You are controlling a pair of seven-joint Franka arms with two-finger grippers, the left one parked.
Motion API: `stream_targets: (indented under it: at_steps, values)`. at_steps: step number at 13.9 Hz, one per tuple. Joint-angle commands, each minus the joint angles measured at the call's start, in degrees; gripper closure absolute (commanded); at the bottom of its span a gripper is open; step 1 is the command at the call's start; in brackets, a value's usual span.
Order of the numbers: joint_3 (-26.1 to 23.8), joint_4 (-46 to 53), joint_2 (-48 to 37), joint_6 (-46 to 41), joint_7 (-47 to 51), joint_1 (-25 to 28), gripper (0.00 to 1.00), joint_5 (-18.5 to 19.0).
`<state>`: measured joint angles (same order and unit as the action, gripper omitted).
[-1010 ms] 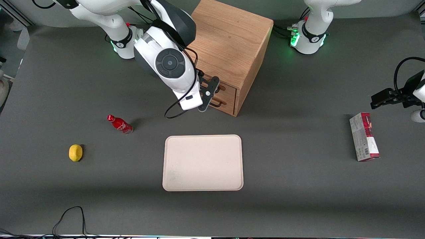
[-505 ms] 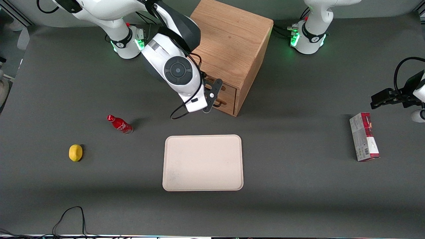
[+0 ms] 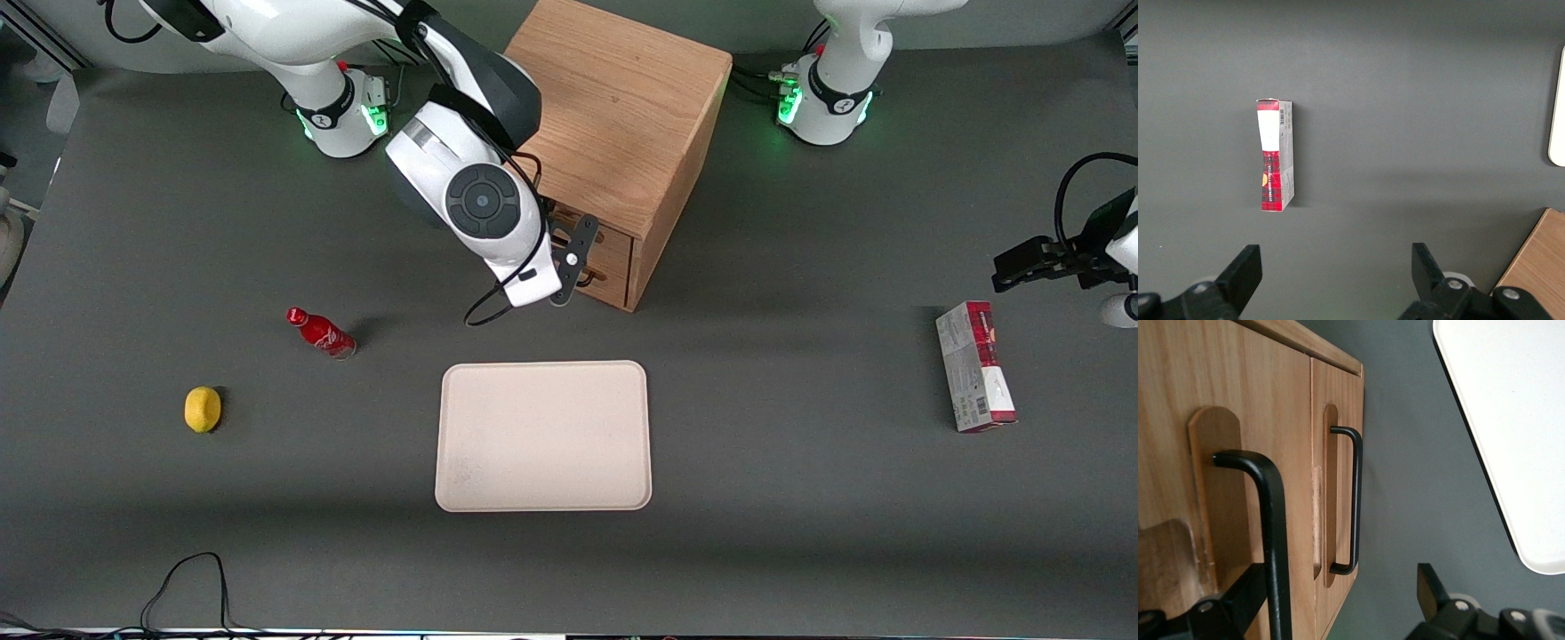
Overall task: Open upper drawer
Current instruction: 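Pull the upper drawer outward by its handle with the right gripper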
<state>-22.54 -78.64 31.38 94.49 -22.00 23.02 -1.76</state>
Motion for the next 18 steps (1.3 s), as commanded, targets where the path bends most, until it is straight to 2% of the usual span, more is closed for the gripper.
stream_targets:
  at_steps: [1, 14, 18]
  values:
    - [0.39, 1.47, 1.05, 0.08, -2.09, 0.18, 0.0, 0.17]
    - [3.12, 1.82, 0.87, 0.08, -4.11, -0.61, 0.0, 0.35]
    - [3.12, 2.35, 1.4, 1.12, -4.11, -2.36, 0.0, 0.0]
